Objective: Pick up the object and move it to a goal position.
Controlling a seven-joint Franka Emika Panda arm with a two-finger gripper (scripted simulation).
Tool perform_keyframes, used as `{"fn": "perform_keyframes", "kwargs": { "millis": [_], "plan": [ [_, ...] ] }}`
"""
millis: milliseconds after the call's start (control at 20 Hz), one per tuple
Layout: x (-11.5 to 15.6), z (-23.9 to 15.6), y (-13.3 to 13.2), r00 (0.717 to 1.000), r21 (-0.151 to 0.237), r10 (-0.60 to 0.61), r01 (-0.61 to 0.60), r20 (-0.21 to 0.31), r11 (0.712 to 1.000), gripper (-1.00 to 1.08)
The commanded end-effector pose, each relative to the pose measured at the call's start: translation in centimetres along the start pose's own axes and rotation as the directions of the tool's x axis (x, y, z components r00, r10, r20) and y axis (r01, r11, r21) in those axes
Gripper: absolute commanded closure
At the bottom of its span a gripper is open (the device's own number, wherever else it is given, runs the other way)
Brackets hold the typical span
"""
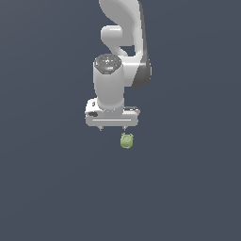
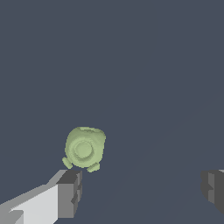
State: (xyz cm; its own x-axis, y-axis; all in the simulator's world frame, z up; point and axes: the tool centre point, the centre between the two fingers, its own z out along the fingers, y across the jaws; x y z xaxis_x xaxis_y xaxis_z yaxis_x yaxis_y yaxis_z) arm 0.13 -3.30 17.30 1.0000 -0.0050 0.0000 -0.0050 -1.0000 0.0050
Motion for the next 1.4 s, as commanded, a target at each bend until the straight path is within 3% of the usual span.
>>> {"fn": "perform_keyframes", "kwargs": {
  "millis": [0, 800, 1350],
  "plan": [
    [0.0, 0.5, -0.4, 1.0, 0.0, 0.008, -0.008, 0.001, 1.0, -0.92],
    [-1.4, 7.3, -5.9, 0.989, 0.004, 0.148, -0.148, 0.001, 0.989, -0.92],
    [-1.7, 8.5, -6.6, 0.986, 0.005, 0.165, -0.165, 0.002, 0.986, -0.92]
  ]
}}
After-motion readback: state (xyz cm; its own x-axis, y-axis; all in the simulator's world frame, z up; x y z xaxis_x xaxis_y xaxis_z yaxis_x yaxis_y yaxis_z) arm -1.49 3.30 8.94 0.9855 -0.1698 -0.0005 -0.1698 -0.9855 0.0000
